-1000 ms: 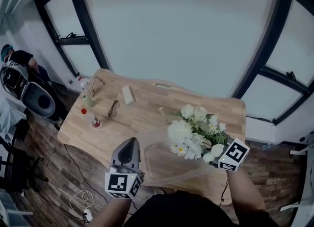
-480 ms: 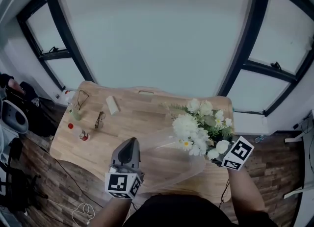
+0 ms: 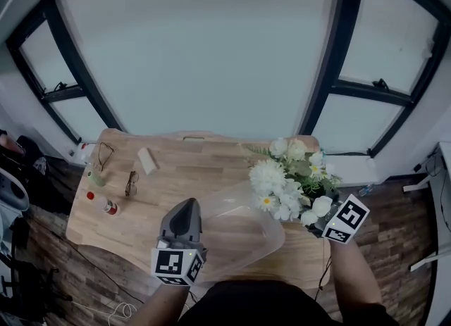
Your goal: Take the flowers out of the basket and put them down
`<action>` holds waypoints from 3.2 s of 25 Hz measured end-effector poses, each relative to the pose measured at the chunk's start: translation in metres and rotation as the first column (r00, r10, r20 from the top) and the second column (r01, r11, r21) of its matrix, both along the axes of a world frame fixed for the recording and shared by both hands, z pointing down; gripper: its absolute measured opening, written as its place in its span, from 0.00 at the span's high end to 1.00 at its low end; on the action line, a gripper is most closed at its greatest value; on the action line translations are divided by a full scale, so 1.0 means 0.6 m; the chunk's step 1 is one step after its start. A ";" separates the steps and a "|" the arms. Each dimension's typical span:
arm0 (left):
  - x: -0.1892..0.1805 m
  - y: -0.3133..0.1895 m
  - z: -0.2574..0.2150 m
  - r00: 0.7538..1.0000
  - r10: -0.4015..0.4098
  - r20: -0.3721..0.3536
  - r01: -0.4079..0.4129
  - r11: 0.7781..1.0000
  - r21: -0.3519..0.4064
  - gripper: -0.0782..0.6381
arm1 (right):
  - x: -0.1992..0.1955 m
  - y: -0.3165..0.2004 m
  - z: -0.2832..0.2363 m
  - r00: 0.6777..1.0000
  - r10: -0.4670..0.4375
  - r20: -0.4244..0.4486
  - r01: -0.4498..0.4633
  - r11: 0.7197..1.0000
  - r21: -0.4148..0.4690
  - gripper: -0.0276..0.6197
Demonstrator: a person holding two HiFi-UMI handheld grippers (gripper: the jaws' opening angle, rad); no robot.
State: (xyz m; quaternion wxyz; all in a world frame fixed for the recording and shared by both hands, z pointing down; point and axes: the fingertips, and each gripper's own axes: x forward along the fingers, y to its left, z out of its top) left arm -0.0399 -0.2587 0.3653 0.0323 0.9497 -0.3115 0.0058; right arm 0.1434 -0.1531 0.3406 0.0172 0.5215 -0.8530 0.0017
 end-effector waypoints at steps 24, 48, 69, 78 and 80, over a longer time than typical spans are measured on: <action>0.173 0.092 -0.004 0.966 0.257 0.028 -0.257 0.966 0.008 0.88 | 0.121 0.155 0.042 0.966 0.260 0.006 -0.260 0.965 -0.031 0.54; 0.196 0.084 0.027 0.982 0.178 0.071 -0.179 0.984 0.009 0.88 | 0.164 0.191 0.177 0.943 0.330 0.047 -0.323 0.939 -0.117 0.54; 0.182 0.096 0.111 0.984 0.095 0.151 -0.087 0.995 -0.056 0.88 | 0.165 0.168 0.310 0.961 0.275 0.039 -0.264 0.949 -0.175 0.54; 0.155 0.082 0.142 0.972 0.071 0.222 -0.056 0.996 -0.074 0.88 | 0.154 0.141 0.363 0.963 0.258 0.076 -0.238 0.950 -0.204 0.54; 0.149 0.078 0.151 0.970 0.067 0.234 -0.049 0.996 -0.080 0.88 | 0.149 0.137 0.371 0.966 0.252 0.066 -0.234 0.950 -0.205 0.54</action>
